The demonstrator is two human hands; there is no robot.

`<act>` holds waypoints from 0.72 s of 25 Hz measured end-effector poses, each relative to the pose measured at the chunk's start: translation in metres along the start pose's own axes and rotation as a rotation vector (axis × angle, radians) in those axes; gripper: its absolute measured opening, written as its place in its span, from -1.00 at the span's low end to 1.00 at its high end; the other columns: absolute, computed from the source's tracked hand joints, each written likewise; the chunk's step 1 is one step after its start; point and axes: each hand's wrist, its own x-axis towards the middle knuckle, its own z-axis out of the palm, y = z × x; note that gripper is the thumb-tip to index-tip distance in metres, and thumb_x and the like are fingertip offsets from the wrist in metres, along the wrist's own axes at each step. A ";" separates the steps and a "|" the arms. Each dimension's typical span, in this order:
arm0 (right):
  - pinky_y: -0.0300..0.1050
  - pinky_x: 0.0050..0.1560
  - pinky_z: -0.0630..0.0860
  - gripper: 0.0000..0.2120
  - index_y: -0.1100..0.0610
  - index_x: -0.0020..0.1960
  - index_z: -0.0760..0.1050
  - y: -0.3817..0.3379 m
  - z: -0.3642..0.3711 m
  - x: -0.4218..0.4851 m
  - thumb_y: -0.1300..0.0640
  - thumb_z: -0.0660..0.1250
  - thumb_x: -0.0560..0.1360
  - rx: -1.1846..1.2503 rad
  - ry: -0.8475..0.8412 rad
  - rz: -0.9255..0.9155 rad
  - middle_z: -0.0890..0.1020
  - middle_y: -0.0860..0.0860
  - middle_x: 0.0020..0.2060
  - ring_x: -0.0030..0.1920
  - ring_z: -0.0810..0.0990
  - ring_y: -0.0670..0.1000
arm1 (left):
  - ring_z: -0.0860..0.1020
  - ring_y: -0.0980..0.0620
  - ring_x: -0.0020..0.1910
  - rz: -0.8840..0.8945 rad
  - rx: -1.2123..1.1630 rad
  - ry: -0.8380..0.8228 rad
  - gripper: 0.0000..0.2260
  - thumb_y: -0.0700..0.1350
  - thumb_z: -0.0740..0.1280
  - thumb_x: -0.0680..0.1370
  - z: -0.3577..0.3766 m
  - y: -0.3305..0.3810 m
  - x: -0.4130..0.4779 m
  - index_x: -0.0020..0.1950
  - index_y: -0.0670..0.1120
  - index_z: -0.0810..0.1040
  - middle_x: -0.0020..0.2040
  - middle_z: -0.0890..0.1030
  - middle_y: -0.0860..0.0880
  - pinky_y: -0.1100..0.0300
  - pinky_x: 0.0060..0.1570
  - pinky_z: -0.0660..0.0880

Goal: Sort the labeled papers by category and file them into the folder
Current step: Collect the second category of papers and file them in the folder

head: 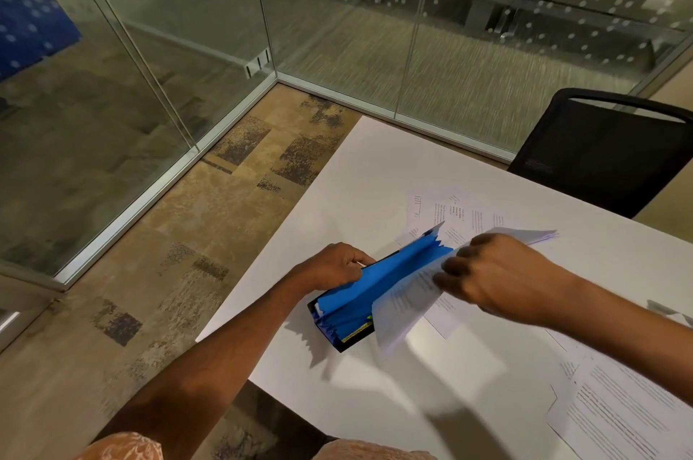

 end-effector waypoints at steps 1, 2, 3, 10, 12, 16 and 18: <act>0.08 -0.08 0.66 -0.84 0.08 0.17 0.62 -0.006 0.003 0.002 0.17 0.32 0.63 0.003 -0.002 -0.007 0.69 0.04 -0.10 -0.18 0.68 0.13 | 0.49 0.13 -0.36 0.000 -0.002 0.005 -0.59 -0.22 0.25 0.66 0.001 0.001 0.000 0.47 0.04 0.59 -0.19 0.67 0.03 0.30 -0.35 0.46; 0.08 -0.10 0.65 -0.85 0.09 0.16 0.61 -0.012 0.007 0.004 0.19 0.32 0.63 0.002 0.013 -0.009 0.68 0.03 -0.11 -0.20 0.66 0.12 | 0.47 0.13 -0.38 0.001 -0.004 0.004 -0.59 -0.22 0.24 0.66 0.003 0.001 0.000 0.47 0.05 0.59 -0.21 0.66 0.02 0.29 -0.37 0.45; 0.06 -0.13 0.63 -0.85 0.10 0.15 0.60 -0.016 0.011 0.006 0.21 0.31 0.63 -0.002 0.038 -0.011 0.67 0.03 -0.13 -0.23 0.64 0.12 | 0.48 0.12 -0.37 0.005 0.001 0.001 -0.59 -0.21 0.24 0.67 0.004 0.000 -0.001 0.48 0.05 0.58 -0.18 0.68 0.02 0.28 -0.36 0.47; -0.02 -0.20 0.63 -0.87 0.08 0.17 0.61 -0.043 0.042 0.024 0.12 0.39 0.64 0.064 0.168 -0.010 0.70 0.01 -0.13 -0.22 0.68 0.06 | 0.69 0.03 0.17 0.066 0.085 0.024 -0.60 -0.16 0.25 0.69 0.014 0.002 -0.007 0.52 0.07 0.54 0.43 0.62 0.02 0.04 0.23 0.66; -0.02 -0.19 0.64 -0.85 0.09 0.19 0.61 -0.050 0.056 0.029 0.11 0.42 0.63 0.064 0.204 0.000 0.72 0.01 -0.10 -0.20 0.71 0.07 | 0.68 0.05 0.20 0.090 0.100 0.027 -0.60 -0.18 0.25 0.70 0.016 0.004 -0.009 0.53 0.04 0.53 0.46 0.59 0.01 0.08 0.25 0.65; -0.01 -0.17 0.66 -0.84 0.07 0.18 0.60 -0.061 0.084 0.036 0.11 0.26 0.70 0.101 0.242 0.041 0.73 0.00 -0.07 -0.15 0.73 0.07 | 0.59 0.04 0.36 0.141 0.139 0.000 -0.59 -0.20 0.27 0.70 0.020 0.002 -0.012 0.55 0.00 0.52 0.48 0.58 -0.01 0.20 0.34 0.54; -0.01 -0.17 0.67 -0.79 0.07 0.16 0.63 -0.062 0.093 0.036 0.10 0.23 0.69 0.129 0.250 0.072 0.75 0.01 -0.06 -0.13 0.76 0.07 | 0.59 0.07 0.36 0.168 0.152 0.002 -0.60 -0.22 0.28 0.69 0.022 0.000 -0.012 0.53 -0.01 0.54 0.46 0.60 -0.01 0.23 0.35 0.53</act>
